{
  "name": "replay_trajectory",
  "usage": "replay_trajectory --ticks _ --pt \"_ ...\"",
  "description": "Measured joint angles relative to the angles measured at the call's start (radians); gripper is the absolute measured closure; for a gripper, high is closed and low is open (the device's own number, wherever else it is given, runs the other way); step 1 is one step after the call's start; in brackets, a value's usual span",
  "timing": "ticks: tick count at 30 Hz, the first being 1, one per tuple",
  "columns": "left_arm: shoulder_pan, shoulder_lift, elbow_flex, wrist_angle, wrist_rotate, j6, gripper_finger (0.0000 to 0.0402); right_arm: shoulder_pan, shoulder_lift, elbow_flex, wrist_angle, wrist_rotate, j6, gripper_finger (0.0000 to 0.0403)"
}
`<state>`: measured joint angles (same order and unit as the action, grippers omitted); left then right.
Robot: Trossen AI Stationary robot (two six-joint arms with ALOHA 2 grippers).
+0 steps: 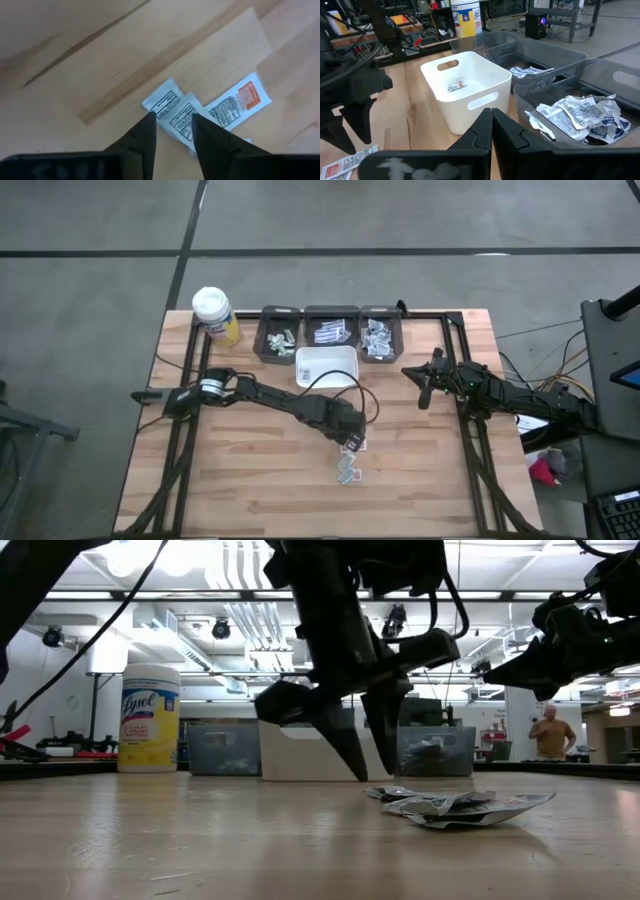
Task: Pick & Place First Aid Supplies
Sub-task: Put the orange ointment pack into the white bin
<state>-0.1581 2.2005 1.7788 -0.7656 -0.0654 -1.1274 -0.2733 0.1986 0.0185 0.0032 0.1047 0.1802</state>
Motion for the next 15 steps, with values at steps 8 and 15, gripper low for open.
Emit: replay_trajectory --ticks 8,15 --pt "0.0 0.0 -0.018 0.014 -0.003 -0.053 0.028 0.0 0.0 0.0 0.0 0.0 0.0 0.0394" --pt "0.008 0.01 -0.018 0.06 -0.019 -0.035 0.028 0.0 0.0 0.0 0.0 0.0 0.0 0.0394"
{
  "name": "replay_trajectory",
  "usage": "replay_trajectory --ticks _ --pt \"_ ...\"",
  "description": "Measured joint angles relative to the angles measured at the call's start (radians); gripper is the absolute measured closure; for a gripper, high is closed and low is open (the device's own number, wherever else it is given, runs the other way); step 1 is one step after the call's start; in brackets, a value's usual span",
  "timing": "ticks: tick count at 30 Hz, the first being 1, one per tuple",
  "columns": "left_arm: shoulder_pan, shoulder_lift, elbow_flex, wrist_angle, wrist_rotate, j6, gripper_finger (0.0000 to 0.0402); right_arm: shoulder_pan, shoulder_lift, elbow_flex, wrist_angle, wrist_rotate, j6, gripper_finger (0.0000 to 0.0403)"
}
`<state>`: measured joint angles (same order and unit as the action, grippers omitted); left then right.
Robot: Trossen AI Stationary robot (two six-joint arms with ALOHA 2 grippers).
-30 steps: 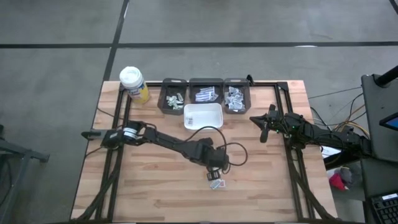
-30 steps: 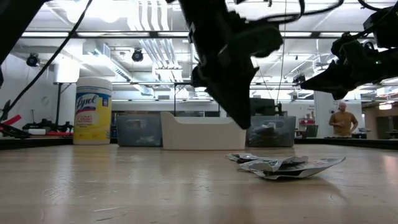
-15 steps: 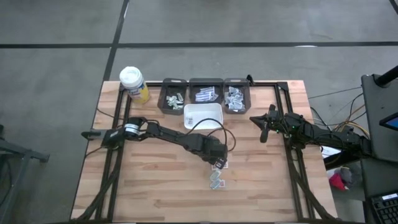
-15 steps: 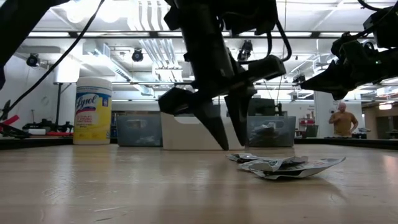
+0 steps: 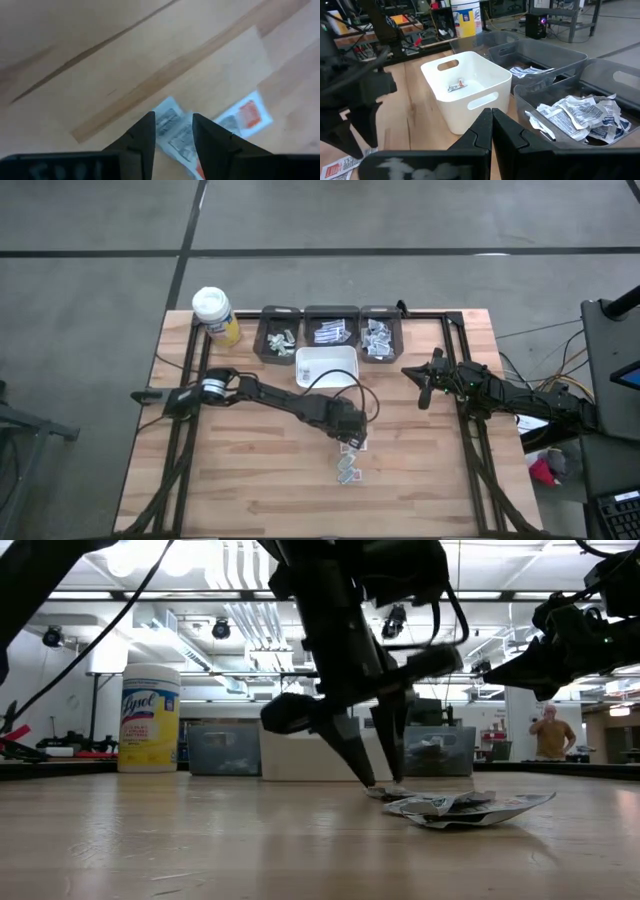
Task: Pick & Place First Aid Supplies
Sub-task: Put the orange ointment pack into the white bin
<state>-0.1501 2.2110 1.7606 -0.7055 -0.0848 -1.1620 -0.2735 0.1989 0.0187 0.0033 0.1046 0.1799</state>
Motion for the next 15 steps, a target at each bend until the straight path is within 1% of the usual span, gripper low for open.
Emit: replay_trajectory --ticks 10,15 --pt "-0.001 0.017 -0.001 -0.001 0.019 0.0 0.028 0.0 0.001 0.0 0.0 0.0 0.0 0.0394" --pt "-0.002 0.021 -0.001 -0.001 0.021 0.031 0.028 0.0 0.002 0.0 0.0 0.0 0.0 0.0394"
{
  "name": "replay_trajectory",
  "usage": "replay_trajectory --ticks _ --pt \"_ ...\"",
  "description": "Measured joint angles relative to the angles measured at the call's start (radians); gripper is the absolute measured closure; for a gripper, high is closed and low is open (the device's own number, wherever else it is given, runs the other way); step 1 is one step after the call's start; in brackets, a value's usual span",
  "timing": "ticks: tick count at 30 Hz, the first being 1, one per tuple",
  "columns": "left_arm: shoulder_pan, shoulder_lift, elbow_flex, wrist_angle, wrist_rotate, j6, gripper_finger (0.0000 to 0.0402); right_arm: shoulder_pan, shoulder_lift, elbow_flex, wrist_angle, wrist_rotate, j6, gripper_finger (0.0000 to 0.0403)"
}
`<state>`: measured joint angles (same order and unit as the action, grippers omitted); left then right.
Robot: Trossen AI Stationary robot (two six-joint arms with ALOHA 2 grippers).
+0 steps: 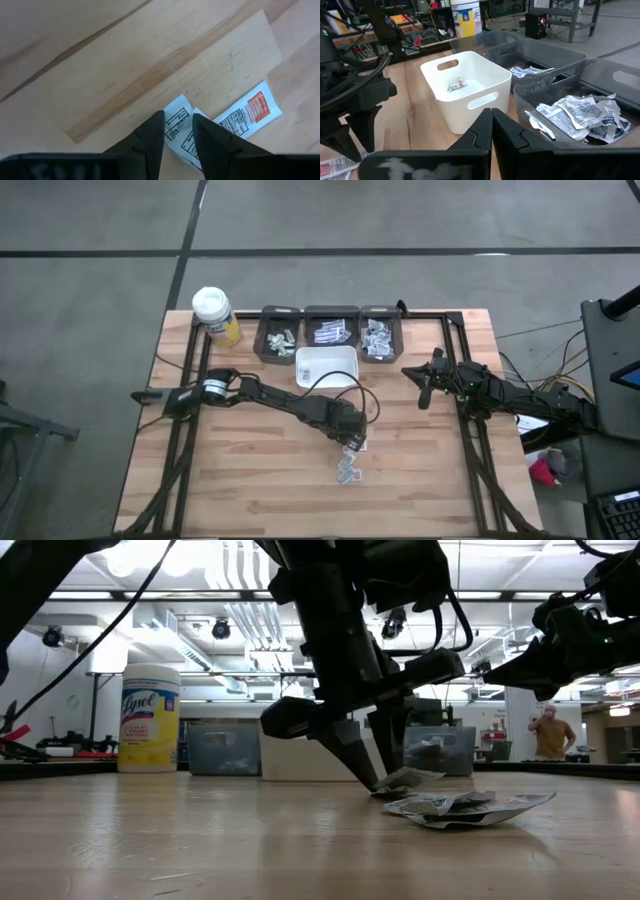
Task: Pick & Place First Aid Supplies
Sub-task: Put the orange ointment pack into the white bin
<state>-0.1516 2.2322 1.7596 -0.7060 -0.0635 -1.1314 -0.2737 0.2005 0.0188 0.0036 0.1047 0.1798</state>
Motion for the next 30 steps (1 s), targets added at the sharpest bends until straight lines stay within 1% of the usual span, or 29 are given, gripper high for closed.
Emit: replay_trajectory --ticks 3,9,14,17,24,26,30 --pt "0.0 0.0 0.0 -0.001 0.001 0.021 0.028 0.0 0.0 0.0 0.0 0.0 0.0 0.0394" --pt "-0.009 -0.003 -0.044 0.022 -0.004 0.07 0.028 0.0 0.0 0.0 0.0 0.0 0.0 0.0394" --pt "-0.029 -0.005 -0.1 0.064 -0.036 0.083 0.0284 0.0 0.0 0.0 0.0 0.0 0.0 0.0394" --pt "-0.042 -0.004 -0.129 0.062 -0.058 0.083 0.0303 0.0 0.0 0.0 0.0 0.0 0.0 0.0394" --pt "-0.066 -0.003 -0.176 0.07 -0.114 0.11 0.0386 0.0 0.0 0.0 0.0 0.0 0.0 0.0394" --pt "-0.066 -0.003 -0.178 0.07 -0.119 0.111 0.0396 0.0 0.0 0.0 0.0 0.0 0.0 0.0394" --pt "-0.066 -0.019 -0.18 0.081 -0.119 0.134 0.0399 0.0 0.0 0.0 0.0 0.0 0.0 0.0394"
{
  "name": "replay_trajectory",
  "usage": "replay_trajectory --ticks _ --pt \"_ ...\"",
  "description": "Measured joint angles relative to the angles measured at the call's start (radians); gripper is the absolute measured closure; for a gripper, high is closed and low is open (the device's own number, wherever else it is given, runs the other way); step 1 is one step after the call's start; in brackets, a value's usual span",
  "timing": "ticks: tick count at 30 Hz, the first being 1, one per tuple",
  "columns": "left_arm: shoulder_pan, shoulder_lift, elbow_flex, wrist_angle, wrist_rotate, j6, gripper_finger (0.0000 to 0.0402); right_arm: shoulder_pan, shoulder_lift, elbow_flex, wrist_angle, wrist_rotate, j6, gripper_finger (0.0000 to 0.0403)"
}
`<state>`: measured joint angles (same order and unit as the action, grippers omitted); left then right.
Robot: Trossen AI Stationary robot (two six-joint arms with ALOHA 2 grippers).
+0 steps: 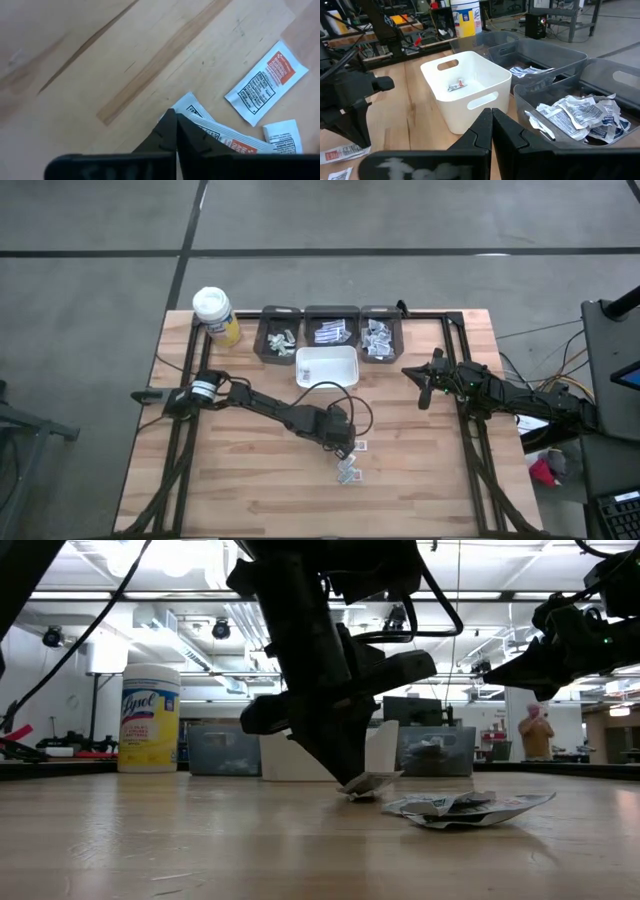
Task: Pick & Place First Aid Supplies
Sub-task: Put the orange ointment pack into the white bin
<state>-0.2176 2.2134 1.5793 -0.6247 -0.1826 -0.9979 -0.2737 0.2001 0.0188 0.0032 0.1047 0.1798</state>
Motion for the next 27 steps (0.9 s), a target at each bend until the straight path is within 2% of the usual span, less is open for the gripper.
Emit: replay_trajectory --ticks 14,17,21,24,27 --pt "0.002 -0.169 -0.003 -0.014 -0.129 0.046 0.0401 0.0 0.0 0.0 0.0 0.0 0.001 0.0394" --pt "0.001 -0.203 0.001 -0.014 -0.187 0.061 0.0401 0.0 0.003 0.0 0.0 0.0 0.0 0.0394" --pt "0.009 -0.263 0.005 -0.011 -0.32 0.087 0.0401 0.0 0.005 0.0 0.0 0.0 0.0 0.0394" --pt "0.021 -0.29 0.004 -0.008 -0.323 0.119 0.0401 0.0 0.005 0.0 0.0 0.0 0.0 0.0394" --pt "0.022 -0.298 0.002 -0.018 -0.269 0.127 0.0401 0.0 0.005 0.0 0.0 0.0 0.0 0.0394"
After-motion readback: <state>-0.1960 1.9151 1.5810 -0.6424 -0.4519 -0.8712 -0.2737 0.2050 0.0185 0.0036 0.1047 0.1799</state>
